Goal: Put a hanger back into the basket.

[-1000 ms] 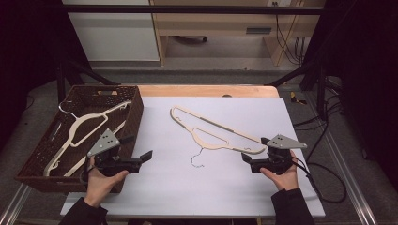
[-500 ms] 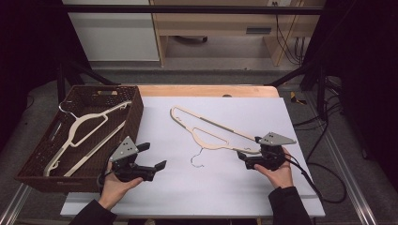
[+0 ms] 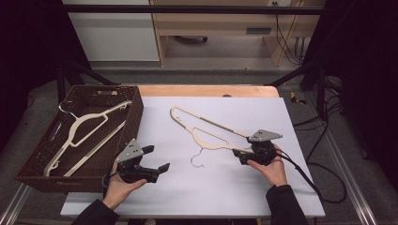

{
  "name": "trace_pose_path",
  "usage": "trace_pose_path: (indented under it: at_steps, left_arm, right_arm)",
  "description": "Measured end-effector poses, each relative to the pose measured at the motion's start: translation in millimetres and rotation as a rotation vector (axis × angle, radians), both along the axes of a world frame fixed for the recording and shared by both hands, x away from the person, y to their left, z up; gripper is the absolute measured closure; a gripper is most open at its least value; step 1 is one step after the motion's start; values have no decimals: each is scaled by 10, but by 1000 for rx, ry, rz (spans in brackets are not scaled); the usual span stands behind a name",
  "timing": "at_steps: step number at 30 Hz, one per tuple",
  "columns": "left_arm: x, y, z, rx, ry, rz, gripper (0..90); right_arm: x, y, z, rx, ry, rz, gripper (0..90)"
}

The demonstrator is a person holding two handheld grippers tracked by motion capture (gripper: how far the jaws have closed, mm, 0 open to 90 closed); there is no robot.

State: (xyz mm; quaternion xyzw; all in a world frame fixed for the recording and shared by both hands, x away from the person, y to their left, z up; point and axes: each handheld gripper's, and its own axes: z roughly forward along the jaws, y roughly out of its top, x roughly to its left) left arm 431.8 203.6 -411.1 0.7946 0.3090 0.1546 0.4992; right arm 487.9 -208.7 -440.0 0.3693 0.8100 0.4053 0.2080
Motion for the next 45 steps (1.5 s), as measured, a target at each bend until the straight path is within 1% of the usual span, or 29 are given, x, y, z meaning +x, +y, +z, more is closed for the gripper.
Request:
trace_pose_path:
  at_steps: [1,3,5,7,8,10,11,12,14,15,16,17,18,20,22,23,24,26,27,28,31,33,35,36,37,38,39,40,45]
  left_arm:
    - [0,1,-2,-2,0,0,113]
    - [0,2,-2,-2,1,-1,114]
    - [-3,3,-3,-3,-3,-2,116]
    - [-6,3,-5,-2,-6,-5,117]
    - [-7,3,-6,-1,-7,-5,117]
    - [-7,5,-6,0,-9,-4,118]
    - [-7,6,-7,0,-10,-4,121]
    - [-8,6,-7,2,-10,-4,121]
    - [-11,8,-5,-1,-11,-5,121]
    - [-11,10,-4,-2,-11,-6,124]
    - [-11,10,-4,-2,-12,-5,124]
    - [-10,11,-4,-2,-12,-4,125]
    - [-9,10,-5,0,-12,-5,125]
    - [-9,9,-6,2,-13,-5,126]
    - [-11,7,-7,5,-15,-8,127]
    - [-12,6,-8,6,-14,-8,128]
    - [-12,6,-8,6,-14,-8,128]
    - [-11,7,-10,8,-14,-8,130]
    - [-11,6,-11,8,-15,-7,130]
    - [-10,7,-11,9,-15,-7,130]
    - [-10,9,-12,9,-15,-7,132]
    - [-11,9,-15,9,-15,-6,132]
    - [-11,9,-19,12,-15,-6,133]
    - [-11,10,-19,13,-15,-5,133]
    - [-12,10,-19,13,-15,-5,134]
    - [-14,10,-18,13,-16,-5,134]
    - [-16,9,-18,13,-16,-5,134]
    - [-16,9,-18,13,-16,-5,135]
    - [-21,4,-22,19,-18,-7,135]
  right_arm:
    - [58,13,-36,-5,22,1,288]
    - [83,25,-57,-7,31,-7,307]
    - [192,60,-164,-49,55,-12,375]
    - [212,70,-189,-61,66,-9,381]
    - [246,92,-243,-88,70,-7,409]
    - [283,105,-291,-112,81,-4,440]
    - [311,115,-320,-122,93,-10,496]
    - [311,115,-320,-122,93,-10,496]
    - [337,119,-337,-114,113,-10,538]
    - [372,123,-372,-126,113,-5,575]
    - [372,123,-372,-126,113,-5,575]
    - [390,122,-375,-106,132,-13,607]
    - [390,122,-375,-106,132,-13,607]
    - [393,125,-370,-94,154,-14,632]
    - [396,121,-367,-95,159,-8,655]
    - [397,121,-367,-89,161,-10,674]
    - [400,114,-366,-96,159,-6,701]
    - [390,120,-359,-96,164,-10,715]
    - [383,121,-354,-94,169,-1,718]
    - [382,122,-357,-103,161,1,722]
    - [360,126,-344,-111,172,21,732]
    - [336,138,-334,-101,193,25,739]
    - [320,144,-331,-99,194,45,747]
    - [301,155,-322,-91,201,41,763]
    - [283,161,-311,-68,232,43,768]
    - [262,174,-311,-66,239,42,768]
    - [218,194,-310,-65,239,50,771]
    - [218,194,-310,-65,239,50,771]
    - [136,246,-309,-54,253,37,775]
